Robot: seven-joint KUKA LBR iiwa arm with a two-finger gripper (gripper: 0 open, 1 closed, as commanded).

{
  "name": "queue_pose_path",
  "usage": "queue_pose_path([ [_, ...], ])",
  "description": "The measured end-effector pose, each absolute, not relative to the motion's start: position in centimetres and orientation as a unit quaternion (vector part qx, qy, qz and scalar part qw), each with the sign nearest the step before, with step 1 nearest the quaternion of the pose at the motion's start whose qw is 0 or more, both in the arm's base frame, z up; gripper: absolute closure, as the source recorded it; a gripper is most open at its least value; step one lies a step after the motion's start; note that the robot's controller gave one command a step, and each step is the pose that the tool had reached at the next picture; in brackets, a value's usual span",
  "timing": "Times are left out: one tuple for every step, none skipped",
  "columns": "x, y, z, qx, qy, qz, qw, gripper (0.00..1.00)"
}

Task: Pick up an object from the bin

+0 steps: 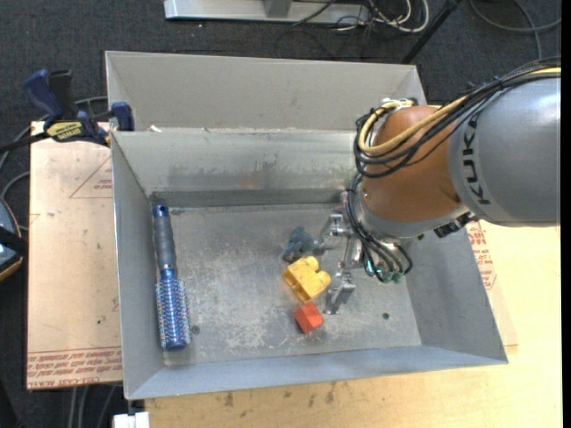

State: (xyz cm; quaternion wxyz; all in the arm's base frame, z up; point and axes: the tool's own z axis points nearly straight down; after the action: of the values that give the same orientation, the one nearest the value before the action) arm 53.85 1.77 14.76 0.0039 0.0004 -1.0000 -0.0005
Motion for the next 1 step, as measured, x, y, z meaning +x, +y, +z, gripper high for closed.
queue_pose_path([
  [54.86,2.43,9.91,0.051,-0.999,0.000,-0.004,0.00],
])
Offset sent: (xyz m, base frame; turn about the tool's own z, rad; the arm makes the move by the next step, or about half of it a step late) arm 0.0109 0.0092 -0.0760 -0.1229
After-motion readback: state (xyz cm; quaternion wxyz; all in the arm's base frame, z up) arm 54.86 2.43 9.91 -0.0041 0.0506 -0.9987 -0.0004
